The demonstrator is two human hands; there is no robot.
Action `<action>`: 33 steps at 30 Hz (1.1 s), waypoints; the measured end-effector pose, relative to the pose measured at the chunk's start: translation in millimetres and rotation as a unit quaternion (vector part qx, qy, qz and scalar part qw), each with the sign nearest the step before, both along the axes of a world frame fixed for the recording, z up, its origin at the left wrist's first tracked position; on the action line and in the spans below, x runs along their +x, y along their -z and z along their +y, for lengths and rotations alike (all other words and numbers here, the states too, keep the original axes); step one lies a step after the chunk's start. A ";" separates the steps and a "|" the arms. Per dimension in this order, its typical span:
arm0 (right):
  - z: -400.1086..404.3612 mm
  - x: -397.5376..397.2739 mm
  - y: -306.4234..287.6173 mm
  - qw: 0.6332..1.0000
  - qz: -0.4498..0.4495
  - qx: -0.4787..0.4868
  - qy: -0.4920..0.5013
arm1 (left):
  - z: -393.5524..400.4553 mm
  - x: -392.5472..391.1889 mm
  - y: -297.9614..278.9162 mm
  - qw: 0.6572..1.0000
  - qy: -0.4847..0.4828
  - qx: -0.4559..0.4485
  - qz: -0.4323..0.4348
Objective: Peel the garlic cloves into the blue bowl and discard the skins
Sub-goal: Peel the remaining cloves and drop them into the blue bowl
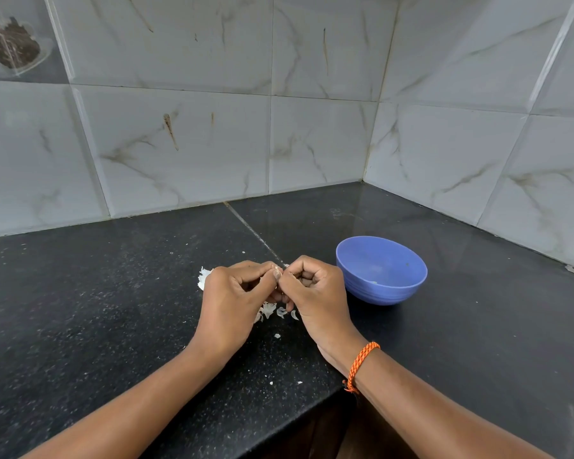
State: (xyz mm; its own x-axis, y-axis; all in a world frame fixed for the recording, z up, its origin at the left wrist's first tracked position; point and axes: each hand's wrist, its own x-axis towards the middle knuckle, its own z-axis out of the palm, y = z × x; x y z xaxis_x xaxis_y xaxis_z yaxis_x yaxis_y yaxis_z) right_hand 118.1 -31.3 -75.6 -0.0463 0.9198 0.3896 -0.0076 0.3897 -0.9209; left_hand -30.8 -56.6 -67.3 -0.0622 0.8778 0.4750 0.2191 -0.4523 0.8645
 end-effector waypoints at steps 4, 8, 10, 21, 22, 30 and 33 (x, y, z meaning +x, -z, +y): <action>0.5 0.0 0.7 1.000 -0.001 0.009 0.000 | 1.2 0.7 0.9 0.999 0.021 -0.027 -0.040; 0.4 1.8 1.0 1.000 -0.006 0.015 -0.003 | 1.9 1.3 -0.2 0.994 0.038 -0.057 -0.089; 0.2 1.8 0.5 1.000 -0.003 0.018 -0.009 | 2.7 0.0 -1.2 0.990 0.048 -0.068 -0.114; 9.7 8.8 3.6 0.992 -0.119 0.044 -0.002 | 6.5 -13.0 -4.5 0.987 0.013 -0.051 -0.153; 10.5 9.2 4.2 0.990 -0.132 0.049 0.011 | 7.1 -13.5 -3.6 0.987 0.007 -0.054 -0.149; 10.5 9.8 9.1 0.977 -0.178 0.089 0.071 | 8.6 -13.1 3.5 0.991 0.007 -0.074 -0.111; 8.7 9.6 8.4 0.979 -0.174 0.078 0.076 | 10.9 -13.2 5.7 0.991 -0.011 -0.078 -0.104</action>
